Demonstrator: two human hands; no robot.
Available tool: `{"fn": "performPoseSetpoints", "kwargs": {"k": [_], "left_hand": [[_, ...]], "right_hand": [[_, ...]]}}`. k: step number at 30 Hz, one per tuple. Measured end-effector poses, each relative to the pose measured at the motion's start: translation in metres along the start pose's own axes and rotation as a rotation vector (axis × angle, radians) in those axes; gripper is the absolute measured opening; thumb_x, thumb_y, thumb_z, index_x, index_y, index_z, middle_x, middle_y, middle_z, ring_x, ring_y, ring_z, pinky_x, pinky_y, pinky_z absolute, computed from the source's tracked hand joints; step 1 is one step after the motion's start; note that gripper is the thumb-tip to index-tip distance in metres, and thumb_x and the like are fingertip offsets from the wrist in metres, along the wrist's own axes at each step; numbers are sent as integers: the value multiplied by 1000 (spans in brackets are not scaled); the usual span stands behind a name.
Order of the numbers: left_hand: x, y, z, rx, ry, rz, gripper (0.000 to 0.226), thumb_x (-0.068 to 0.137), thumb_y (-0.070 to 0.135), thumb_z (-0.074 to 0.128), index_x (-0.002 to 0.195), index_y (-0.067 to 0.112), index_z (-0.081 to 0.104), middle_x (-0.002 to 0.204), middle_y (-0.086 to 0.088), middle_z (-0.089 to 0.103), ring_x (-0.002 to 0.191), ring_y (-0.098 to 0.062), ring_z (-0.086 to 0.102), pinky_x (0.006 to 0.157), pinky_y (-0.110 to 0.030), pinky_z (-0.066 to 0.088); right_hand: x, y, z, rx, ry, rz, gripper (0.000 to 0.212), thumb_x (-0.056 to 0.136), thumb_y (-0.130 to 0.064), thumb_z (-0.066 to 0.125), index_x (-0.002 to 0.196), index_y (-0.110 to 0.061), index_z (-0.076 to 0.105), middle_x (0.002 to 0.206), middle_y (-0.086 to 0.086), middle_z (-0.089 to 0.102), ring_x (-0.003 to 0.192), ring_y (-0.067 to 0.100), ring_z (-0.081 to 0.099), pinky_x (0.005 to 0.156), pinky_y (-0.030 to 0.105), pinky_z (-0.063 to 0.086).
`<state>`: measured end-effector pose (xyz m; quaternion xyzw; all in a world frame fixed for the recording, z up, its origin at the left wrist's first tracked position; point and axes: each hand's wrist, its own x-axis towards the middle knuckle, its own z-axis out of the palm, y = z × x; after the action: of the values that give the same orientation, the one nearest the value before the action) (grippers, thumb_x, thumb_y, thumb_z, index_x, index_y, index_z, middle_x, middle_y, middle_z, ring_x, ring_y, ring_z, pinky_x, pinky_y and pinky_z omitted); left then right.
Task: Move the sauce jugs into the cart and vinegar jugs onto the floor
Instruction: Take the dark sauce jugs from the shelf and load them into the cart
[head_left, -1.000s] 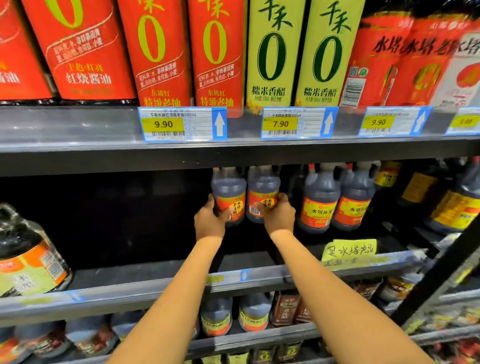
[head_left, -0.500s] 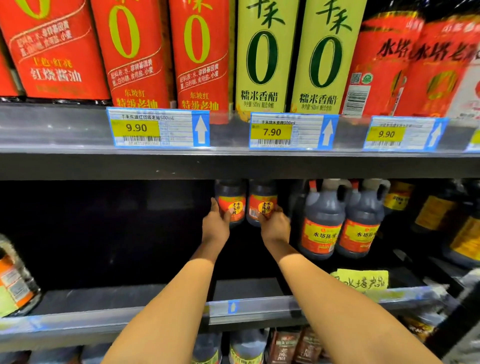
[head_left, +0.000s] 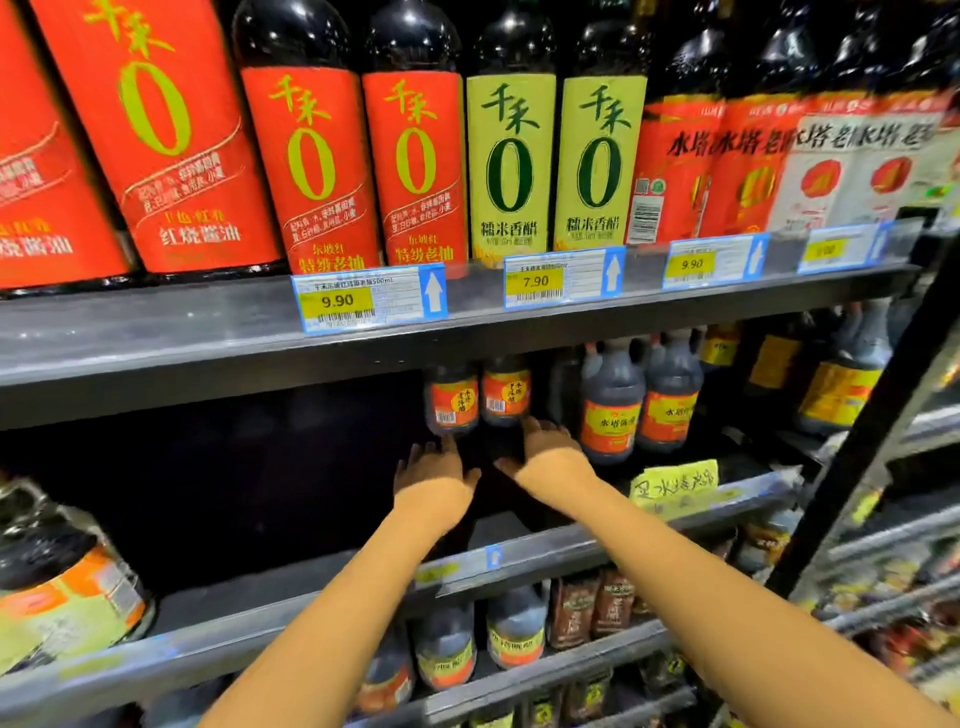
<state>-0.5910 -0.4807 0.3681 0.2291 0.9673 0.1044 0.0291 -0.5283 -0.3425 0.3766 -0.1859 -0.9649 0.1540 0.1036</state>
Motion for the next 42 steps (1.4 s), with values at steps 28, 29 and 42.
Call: {"fn": "performPoseSetpoints", "kwargs": {"k": [28,29,42], "left_hand": [[-219,178,202,272,-390,994,69,93,54,40,146,12,24,147,-10,36,135,-28,33,111,-40,28],[-220,192,215,284,-416,1025,69,94,53,39,146,12,24,147,-10,37,136,-29,32,111,-40,28],[-243,394,386,280,-767,1283,66,91,44,52,145,13,28,143,-12,43,131,-29,38,107,-37,33]], "right_hand": [[-406,196,77,97,-196,947,67,87,-53,51,138,-13,33,135,12,46,124,30,44,101,37,39],[-415,212,81,126,-202,1007,66,88,-52,52,138,-13,33,135,12,46,123,30,44,101,37,39],[-503,415,99,205,-141,1487,64,85,-38,61,135,-8,36,130,19,50,118,37,48,95,39,40]]}}
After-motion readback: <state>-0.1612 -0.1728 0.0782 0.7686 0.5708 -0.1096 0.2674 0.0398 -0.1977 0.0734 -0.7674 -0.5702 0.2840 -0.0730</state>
